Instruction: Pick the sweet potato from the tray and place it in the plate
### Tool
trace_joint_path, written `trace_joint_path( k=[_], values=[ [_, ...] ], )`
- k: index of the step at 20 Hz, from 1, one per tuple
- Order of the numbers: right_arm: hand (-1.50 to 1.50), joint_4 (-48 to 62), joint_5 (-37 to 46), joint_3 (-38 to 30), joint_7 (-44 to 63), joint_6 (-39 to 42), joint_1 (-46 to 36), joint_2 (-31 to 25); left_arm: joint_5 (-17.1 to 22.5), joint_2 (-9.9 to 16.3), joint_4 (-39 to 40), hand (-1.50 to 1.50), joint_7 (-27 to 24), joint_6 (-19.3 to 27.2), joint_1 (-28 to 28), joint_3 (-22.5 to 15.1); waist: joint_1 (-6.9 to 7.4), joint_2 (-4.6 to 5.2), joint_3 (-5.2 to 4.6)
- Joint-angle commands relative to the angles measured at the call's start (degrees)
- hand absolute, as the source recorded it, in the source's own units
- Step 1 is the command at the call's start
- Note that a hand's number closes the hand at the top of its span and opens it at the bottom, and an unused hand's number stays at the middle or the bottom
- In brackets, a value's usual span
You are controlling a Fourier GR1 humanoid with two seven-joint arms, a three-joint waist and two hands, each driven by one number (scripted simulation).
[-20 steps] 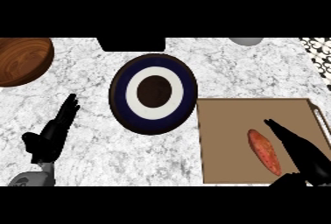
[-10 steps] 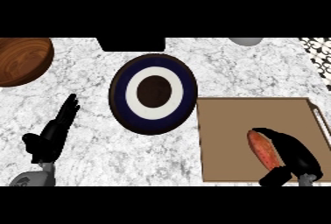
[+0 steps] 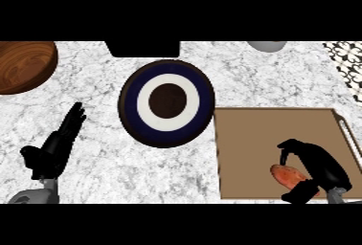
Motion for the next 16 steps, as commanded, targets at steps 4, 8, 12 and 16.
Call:
trace_joint_path(
  k=[4,8,12,16],
  values=[
    [1.5,-3.4,6.14,-0.52,7.85,-19.47,10.63,12.75,-0.02,0.03,-0.71,0.0,-0.52,0.43,2.07,0.86,-1.54,0.18,1.01],
    [1.5,-8.18,16.08,1.28,14.18,-32.71,15.85,19.81,0.03,0.27,0.0,0.0,0.54,1.01,1.06,1.54,-2.3,0.13,0.91],
    [1.5,-14.44,24.16,5.25,11.9,-42.67,24.7,22.88,-0.34,-1.08,0.29,0.0,-0.67,0.98,1.02,0.57,-1.97,0.2,0.92],
    [1.5,-21.96,33.52,13.56,12.79,-48.13,34.32,26.08,0.9,0.55,-1.78,0.0,1.12,-0.52,0.99,1.67,-1.22,0.25,0.92]
  ],
)
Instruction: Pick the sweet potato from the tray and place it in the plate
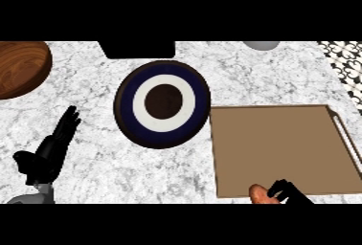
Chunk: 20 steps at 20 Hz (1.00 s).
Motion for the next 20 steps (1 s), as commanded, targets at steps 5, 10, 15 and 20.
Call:
trace_joint_path(
  k=[5,10,15,20],
  values=[
    [1.5,-16.37,20.44,13.85,6.05,-7.09,13.9,4.71,0.09,0.59,-1.77,0.0,1.45,-0.66,-0.44,0.53,0.92,0.46,0.65],
    [1.5,-22.18,31.11,18.81,11.1,-9.01,10.92,4.78,-0.44,0.41,0.84,0.0,-0.28,-1.05,-0.13,0.8,1.06,0.57,0.63],
    [1.5,-23.71,39.19,27.05,22.25,-0.44,3.05,4.8,-1.29,-2.21,-3.6,0.0,3.05,0.15,-0.05,-1.45,1.75,0.66,0.69],
    [1.5,-24.24,40.18,28.92,31.56,11.96,-13.07,4.78,-1.84,-0.47,0.23,0.0,1.55,-0.66,-3.21,0.39,2.01,0.82,0.66]
  ],
)
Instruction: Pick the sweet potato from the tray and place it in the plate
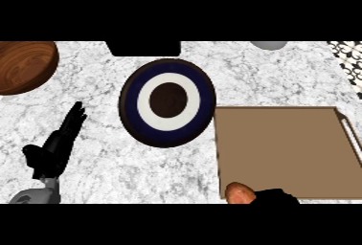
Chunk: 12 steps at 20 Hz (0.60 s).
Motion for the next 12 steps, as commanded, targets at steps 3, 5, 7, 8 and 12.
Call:
trace_joint_path(
  k=[3,5,7,8,12],
  values=[
    [1.5,4.32,-5.89,-1.62,8.49,10.46,-19.29,1.45,-2.31,-3.14,2.2,0.0,-0.45,2.49,-2.82,-1.69,0.68,0.34,0.02],
    [1.5,5.1,-6.15,0.95,14.45,14.82,-26.17,1.49,-1.08,-1.08,-0.22,0.0,0.72,1.11,-1.83,-0.31,1.17,0.23,0.0],
    [1.5,14.71,-13.69,-4.53,13.11,7.23,-30.34,1.55,0.1,0.2,0.76,0.0,-1.26,-1.37,-0.17,0.65,1.35,0.3,0.06],
    [1.5,15.67,-14.25,-4.59,15.45,11.42,-36.66,1.57,-2.66,-3.07,-1.8,0.0,1.67,1.85,-1.23,-2.93,1.54,0.27,0.06],
    [1.5,26.28,-23.27,-10.48,16.57,8.78,-49.23,1.62,-1.24,-0.83,3.19,0.0,-0.7,-0.36,-3.45,-0.02,1.7,0.56,0.02]
  ],
)
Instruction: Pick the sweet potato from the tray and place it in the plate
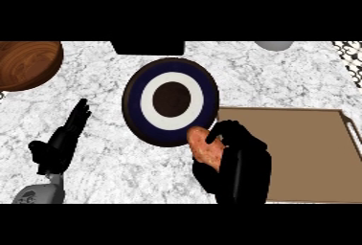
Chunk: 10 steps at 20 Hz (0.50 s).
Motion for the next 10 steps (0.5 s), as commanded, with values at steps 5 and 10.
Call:
trace_joint_path(
  k=[5,10],
  values=[
    [1.5,23.24,-11.05,-1.91,9.22,-9.87,-22.04,0.64,0.73,-0.05,3.27,0.0,0.86,-1.0,-3.88,1.09,0.28,0.06,0.01],
    [1.5,36.08,-16.76,-3.56,9.33,-16.9,-29.22,0.64,-0.13,-0.64,0.91,0.0,0.64,-0.64,-2.37,0.05,1.37,0.23,0.03]
  ],
)
